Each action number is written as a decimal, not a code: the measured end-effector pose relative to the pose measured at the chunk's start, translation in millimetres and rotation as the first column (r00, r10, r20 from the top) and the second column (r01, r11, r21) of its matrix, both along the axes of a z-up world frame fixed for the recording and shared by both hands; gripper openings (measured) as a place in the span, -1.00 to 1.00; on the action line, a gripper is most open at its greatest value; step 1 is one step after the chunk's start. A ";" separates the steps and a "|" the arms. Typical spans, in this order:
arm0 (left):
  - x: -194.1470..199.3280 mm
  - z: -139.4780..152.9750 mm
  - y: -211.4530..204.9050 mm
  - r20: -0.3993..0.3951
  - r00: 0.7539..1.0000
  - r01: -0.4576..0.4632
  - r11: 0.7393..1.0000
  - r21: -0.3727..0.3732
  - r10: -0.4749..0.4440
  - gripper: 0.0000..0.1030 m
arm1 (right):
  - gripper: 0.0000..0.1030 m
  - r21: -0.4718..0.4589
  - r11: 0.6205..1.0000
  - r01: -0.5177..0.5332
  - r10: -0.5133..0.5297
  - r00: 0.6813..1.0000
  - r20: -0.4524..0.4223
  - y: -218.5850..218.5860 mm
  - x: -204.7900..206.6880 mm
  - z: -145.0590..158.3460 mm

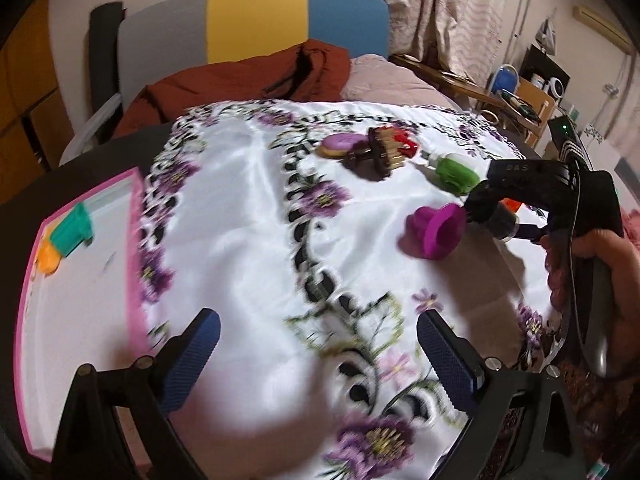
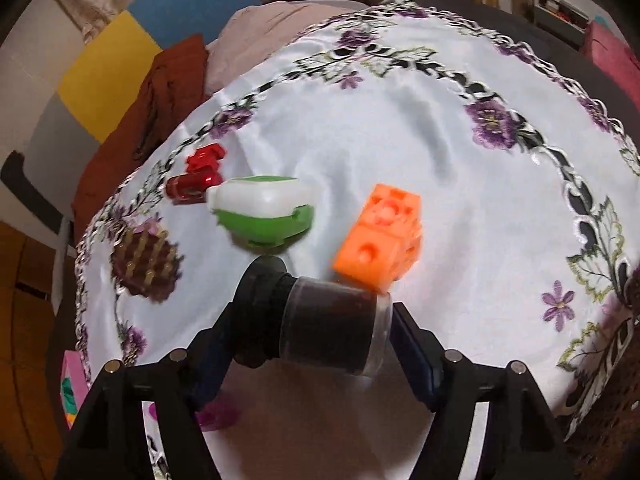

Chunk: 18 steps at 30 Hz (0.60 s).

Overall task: Organize rigid objects
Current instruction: 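Grasp the magenta suction cup with the left gripper while the right gripper grasps the black jar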

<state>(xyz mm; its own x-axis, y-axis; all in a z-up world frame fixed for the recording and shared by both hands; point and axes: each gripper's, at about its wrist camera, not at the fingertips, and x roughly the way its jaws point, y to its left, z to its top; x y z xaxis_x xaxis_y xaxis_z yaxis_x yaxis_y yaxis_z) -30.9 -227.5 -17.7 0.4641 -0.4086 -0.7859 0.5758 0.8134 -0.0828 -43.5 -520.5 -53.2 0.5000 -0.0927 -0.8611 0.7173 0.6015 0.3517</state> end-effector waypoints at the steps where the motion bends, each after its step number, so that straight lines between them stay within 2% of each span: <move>1: 0.8 0.3 -6.1 0.002 1.000 0.011 1.000 0.000 -0.011 0.94 | 0.44 0.000 1.000 -0.004 0.004 1.000 0.005 0.2 0.1 0.3; 8: 10.9 -5.6 -65.3 0.065 0.995 0.075 0.996 0.048 -0.078 0.94 | 0.44 -0.001 1.000 -0.010 0.010 0.998 0.061 0.3 -3.6 6.8; 16: 24.0 -23.5 -116.6 0.039 0.995 0.087 0.991 0.098 -0.091 0.94 | 0.44 -0.034 0.999 0.008 -0.005 0.995 0.096 -1.4 -8.4 15.6; 18: 25.6 -24.1 -124.7 0.033 0.995 0.091 0.992 0.090 -0.095 0.94 | 0.44 -0.023 1.000 0.019 -0.016 0.994 0.105 -3.7 -10.1 14.8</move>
<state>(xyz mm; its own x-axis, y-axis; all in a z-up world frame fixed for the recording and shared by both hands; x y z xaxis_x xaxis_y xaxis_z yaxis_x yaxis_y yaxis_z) -5.2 -352.2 -41.8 0.4568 -0.3807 -0.8040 0.6506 0.7594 0.0101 -53.5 -524.2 -38.3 0.5852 -0.1224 -0.8016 0.6879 0.5984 0.4108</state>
